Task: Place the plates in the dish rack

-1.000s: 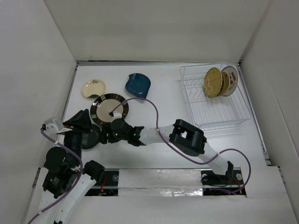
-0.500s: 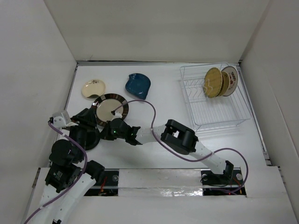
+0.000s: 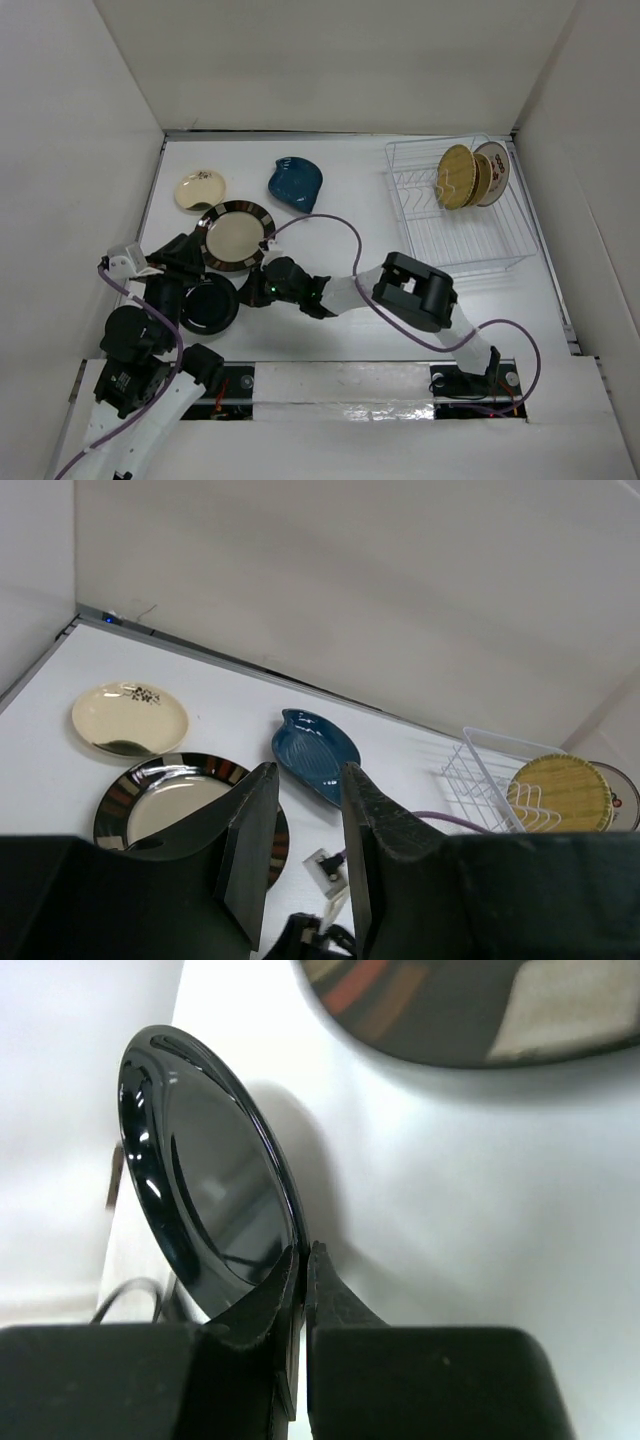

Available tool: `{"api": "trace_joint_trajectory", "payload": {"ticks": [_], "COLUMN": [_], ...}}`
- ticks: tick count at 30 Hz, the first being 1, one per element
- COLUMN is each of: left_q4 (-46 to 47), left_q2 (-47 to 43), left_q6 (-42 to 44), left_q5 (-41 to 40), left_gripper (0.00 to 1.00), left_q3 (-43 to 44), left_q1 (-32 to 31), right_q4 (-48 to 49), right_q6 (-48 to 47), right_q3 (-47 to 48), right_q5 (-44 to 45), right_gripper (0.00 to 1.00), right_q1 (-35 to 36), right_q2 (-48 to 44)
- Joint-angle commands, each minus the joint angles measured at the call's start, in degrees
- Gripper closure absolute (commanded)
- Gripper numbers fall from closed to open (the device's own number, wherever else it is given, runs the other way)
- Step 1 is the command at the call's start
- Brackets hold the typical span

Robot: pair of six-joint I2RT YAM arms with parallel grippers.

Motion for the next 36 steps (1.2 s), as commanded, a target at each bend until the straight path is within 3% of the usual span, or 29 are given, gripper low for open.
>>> {"api": "trace_joint_trajectory", "payload": {"ticks": [1,5,9,14,16,17,24,27,32,36], "left_q4": [2.31,2.05,2.13,1.96,1.78,1.78,2.22,2.57,2.22,2.4], "left_q2": [-1.84,-3.07,-3.86,-1.06,-0.62,-0.79,-4.65,-5.45,-5.88,-6.33], "left_q6": [0.7,0.52,0.44,0.88,0.7,0.7,0.61,0.7,0.52,0.44], "left_q5": [-0.3,-0.04,1.8,9.88,11.03,12.25,14.11,15.16,16.4,16.57], "left_gripper": [0.71,0.71,0.68,0.62,0.62,0.61,0.6,0.59,0.59,0.59], "left_q3": [0.24,0.33,-0.02,0.5,0.68,0.77,0.33,0.33,0.33,0.33], "left_q1": [0.07,0.07,0.07,0.07,0.07,0.07,0.07,0.07,0.07,0.07], "right_q4": [7.86,3.66,-0.3,-15.59,-18.84,-21.99,-26.77,-27.83,-21.17,-20.88], "right_q6": [-7.64,-13.18,-17.66,-36.17,-38.76,-40.6,-48.79,-49.14,-60.53,-63.37], "right_q3": [-3.26,-8.97,-16.44,-15.49,-14.26,-12.78,-11.53,-10.48,-10.13,-8.29], "right_q5": [2.51,6.75,10.78,31.51,36.0,37.24,49.19,52.45,58.77,59.92], "right_gripper": [1.0,1.0,1.0,1.0,1.0,1.0,1.0,1.0,1.0,1.0], "right_q1": [-0.14,-3.65,-12.95,-27.37,-32.28,-37.09,-48.73,-49.98,-49.98,-50.5], "right_q2": [-12.22,-22.42,-36.45,-48.79,-51.6,-52.22,-53.12,-49.7,-43.28,-39.32]}}
